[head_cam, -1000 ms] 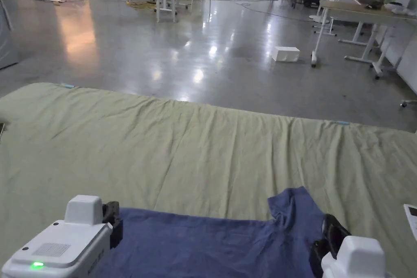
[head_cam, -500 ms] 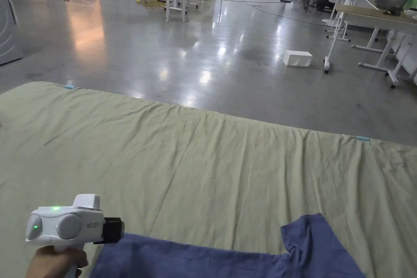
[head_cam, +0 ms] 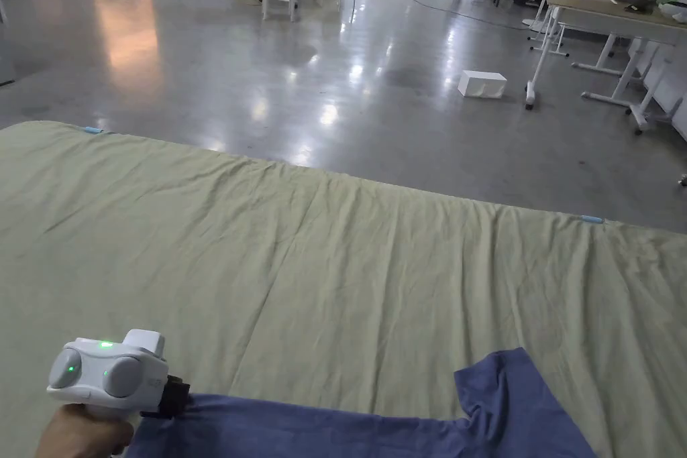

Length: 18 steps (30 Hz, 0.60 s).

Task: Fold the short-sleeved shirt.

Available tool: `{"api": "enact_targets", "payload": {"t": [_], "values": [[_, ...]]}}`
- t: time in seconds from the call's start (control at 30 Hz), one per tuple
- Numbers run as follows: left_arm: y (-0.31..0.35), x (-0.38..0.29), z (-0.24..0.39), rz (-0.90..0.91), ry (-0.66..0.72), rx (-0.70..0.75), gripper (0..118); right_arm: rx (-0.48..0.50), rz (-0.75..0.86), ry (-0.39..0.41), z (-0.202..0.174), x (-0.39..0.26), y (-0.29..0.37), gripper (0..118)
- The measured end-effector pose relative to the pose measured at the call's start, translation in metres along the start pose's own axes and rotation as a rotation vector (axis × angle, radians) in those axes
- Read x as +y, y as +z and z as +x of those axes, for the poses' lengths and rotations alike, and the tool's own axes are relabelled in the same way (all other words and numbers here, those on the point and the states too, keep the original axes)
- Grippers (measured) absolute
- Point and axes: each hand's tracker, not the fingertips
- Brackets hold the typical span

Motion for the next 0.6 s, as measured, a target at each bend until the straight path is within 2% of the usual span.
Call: {"api": "enact_targets", "payload": {"t": [0.03, 0.1, 0.13, 0.17, 0.33, 0.43, 0.5, 0.53, 0.57, 0.6], "values": [[0.000, 0.000, -0.001, 0.011, -0.037, -0.007, 52, 0.003, -0.005, -0.002, -0.001, -0.001, -0.002, 0], [0.000, -0.001, 0.008, 0.023, -0.100, -0.021, 18, 0.009, -0.011, -0.007, -0.002, -0.002, -0.004, 0], [-0.001, -0.003, 0.012, 0.020, -0.126, -0.024, 9, 0.011, -0.015, -0.007, -0.003, -0.003, -0.006, 0], [-0.003, -0.005, 0.013, 0.012, -0.137, -0.014, 6, 0.014, -0.019, -0.006, -0.004, -0.004, -0.008, 0], [-0.006, -0.004, -0.002, 0.037, -0.093, -0.042, 4, 0.031, -0.035, -0.005, -0.002, -0.003, -0.023, 0], [0.008, -0.008, -0.007, 0.092, -0.111, -0.063, 4, 0.027, -0.049, 0.000, 0.010, 0.009, -0.045, 0], [0.018, -0.011, -0.009, 0.127, -0.099, -0.086, 4, 0.027, -0.125, -0.010, 0.023, 0.019, -0.071, 0], [0.023, -0.012, -0.010, 0.141, -0.089, -0.091, 4, 0.044, -0.162, -0.046, 0.032, 0.022, -0.089, 0], [0.027, -0.014, -0.011, 0.156, -0.091, -0.099, 4, 0.052, -0.220, -0.049, 0.040, 0.028, -0.108, 4], [0.031, -0.015, -0.011, 0.166, -0.093, -0.100, 4, 0.076, -0.290, -0.071, 0.047, 0.031, -0.126, 14]]}}
